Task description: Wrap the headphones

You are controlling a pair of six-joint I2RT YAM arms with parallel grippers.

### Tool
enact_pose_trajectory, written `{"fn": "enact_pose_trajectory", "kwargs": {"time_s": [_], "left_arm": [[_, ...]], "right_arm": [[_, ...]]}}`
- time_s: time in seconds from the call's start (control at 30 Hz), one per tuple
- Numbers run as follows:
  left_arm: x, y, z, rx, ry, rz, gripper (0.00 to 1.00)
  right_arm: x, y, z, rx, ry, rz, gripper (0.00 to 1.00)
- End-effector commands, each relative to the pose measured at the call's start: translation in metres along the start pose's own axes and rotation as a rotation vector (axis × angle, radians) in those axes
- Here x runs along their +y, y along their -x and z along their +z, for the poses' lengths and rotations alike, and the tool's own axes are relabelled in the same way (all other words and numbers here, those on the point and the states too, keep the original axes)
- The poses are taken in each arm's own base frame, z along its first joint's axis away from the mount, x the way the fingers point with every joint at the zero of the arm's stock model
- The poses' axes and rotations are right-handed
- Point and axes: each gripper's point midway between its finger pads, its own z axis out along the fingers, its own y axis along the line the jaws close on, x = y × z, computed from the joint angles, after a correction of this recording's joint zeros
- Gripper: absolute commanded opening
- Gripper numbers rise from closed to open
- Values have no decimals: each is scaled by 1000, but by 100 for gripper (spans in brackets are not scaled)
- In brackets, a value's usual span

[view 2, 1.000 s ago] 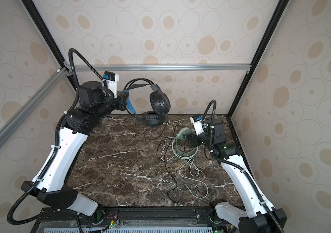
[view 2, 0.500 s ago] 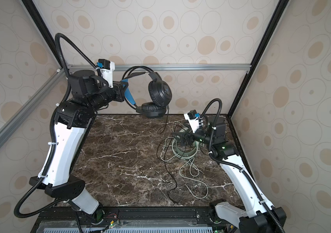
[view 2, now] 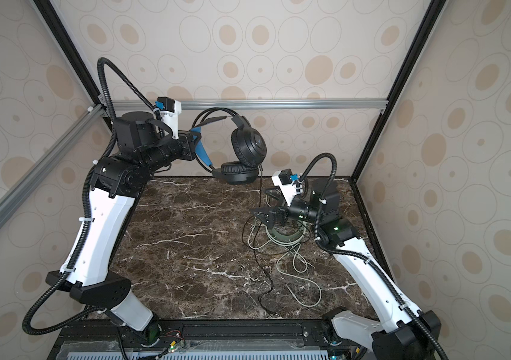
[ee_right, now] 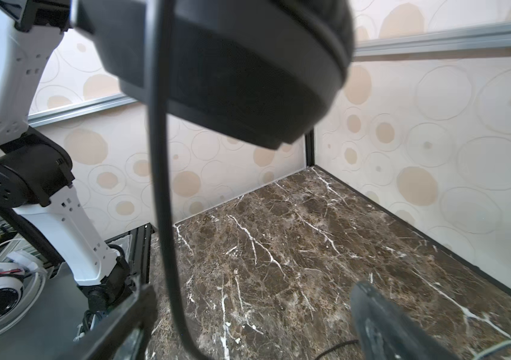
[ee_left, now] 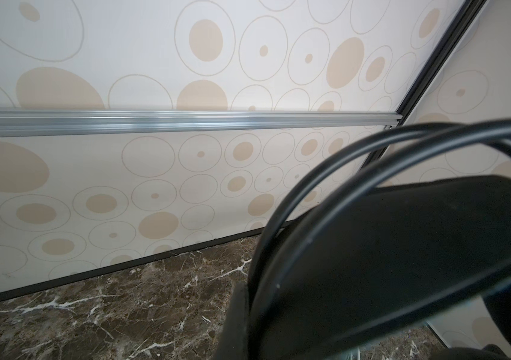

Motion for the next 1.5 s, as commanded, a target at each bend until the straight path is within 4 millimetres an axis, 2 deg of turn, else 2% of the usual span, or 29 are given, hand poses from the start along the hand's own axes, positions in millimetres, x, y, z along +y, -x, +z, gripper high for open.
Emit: {"fn": "enact_pose_trajectory", "kwargs": {"time_s": [0.0, 0.13, 0.27, 0.3, 0.57, 0.67, 0.87, 1.03, 1.2, 1.37, 1.47], "left_arm": [[-9, 31, -23, -106, -39, -42, 0], [-10, 36, -27, -124, -43, -41, 0], [-10, 39, -30, -133, -44, -51, 0], [-10, 39, -30, -134, -46, -51, 0], [-12, 40, -31, -143, -64, -56, 0], [-12, 42, -32, -148, -71, -62, 0], [-12, 44, -34, -161, -80, -76, 0], [-9, 44, -35, -164, -75, -85, 0], [-2, 45, -36, -176, -59, -108, 0], [21, 42, -32, -170, 44, -137, 0], [28, 41, -29, -174, 76, -148, 0]], "right_arm": [[6, 11, 10, -33, 38, -21, 96], [-5, -6, 17, -14, 9, 0, 84], [-17, -27, 17, -3, -48, 26, 57], [-19, -31, 16, -3, -63, 32, 53], [-36, -75, 20, 59, -118, 74, 49], [-41, -83, 19, 59, -143, 88, 48], [-54, -112, 15, 105, -189, 113, 45], [-60, -125, 9, 124, -220, 124, 40], [-65, -135, 4, 157, -255, 115, 27], [-75, -140, -6, 189, -321, 100, 2], [-76, -140, -13, 217, -352, 73, 0]]}}
